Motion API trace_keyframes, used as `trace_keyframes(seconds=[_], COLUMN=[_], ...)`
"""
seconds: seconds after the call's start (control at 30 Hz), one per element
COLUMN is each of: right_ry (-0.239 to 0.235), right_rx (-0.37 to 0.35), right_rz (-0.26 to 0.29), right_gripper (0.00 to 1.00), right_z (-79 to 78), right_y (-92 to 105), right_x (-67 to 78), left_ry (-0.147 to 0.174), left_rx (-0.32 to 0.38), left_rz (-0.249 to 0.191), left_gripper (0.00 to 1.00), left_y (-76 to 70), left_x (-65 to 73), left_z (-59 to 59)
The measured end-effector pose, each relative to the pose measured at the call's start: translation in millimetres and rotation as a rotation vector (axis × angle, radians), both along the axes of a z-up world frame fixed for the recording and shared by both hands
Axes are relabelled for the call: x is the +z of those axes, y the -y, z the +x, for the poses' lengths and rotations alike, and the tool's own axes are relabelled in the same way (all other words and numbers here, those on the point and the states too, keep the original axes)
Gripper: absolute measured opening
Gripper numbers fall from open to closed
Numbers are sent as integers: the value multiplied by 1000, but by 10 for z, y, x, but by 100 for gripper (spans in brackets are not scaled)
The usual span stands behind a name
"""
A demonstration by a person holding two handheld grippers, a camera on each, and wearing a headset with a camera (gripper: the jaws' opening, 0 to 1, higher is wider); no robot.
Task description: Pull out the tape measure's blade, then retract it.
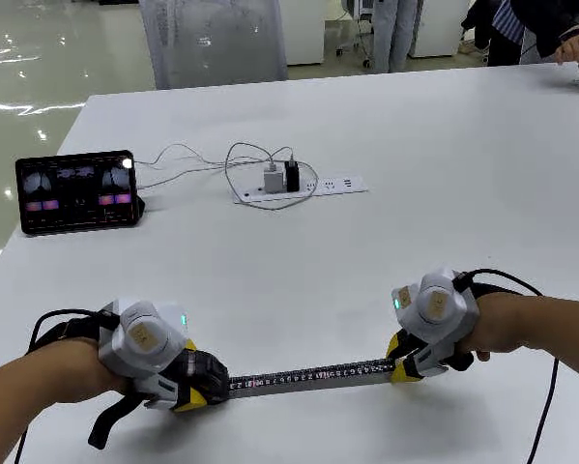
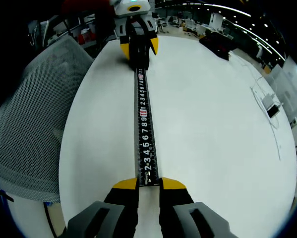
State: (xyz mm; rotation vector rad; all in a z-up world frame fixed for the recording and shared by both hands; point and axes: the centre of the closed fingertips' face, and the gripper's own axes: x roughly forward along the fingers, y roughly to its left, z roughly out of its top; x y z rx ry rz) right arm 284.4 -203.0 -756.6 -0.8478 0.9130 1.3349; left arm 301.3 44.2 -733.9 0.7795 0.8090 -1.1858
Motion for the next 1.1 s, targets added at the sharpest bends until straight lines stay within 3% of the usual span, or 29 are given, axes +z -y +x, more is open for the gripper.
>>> trace_keyframes(seconds=[0.27, 0.57, 0.87, 1.1], right_ry=[-19, 7, 1, -6], right_rx=[7, 29, -5, -63], right_rz=[-11, -40, -46, -32], right_gripper=[12, 13, 24, 35], right_z=[5, 11, 5, 31], right_y=[12, 20, 63, 75], right_x=[3, 2, 18, 64], left_ry=[-24, -42, -73, -68], left_rx=[-62, -39, 38, 69], left_rz=[55, 91, 69, 20], left_gripper=[37, 49, 62, 76], left_y=[-42, -153, -182, -139], left_x=[6, -6, 17, 64], left_z=[-10, 7, 0, -8])
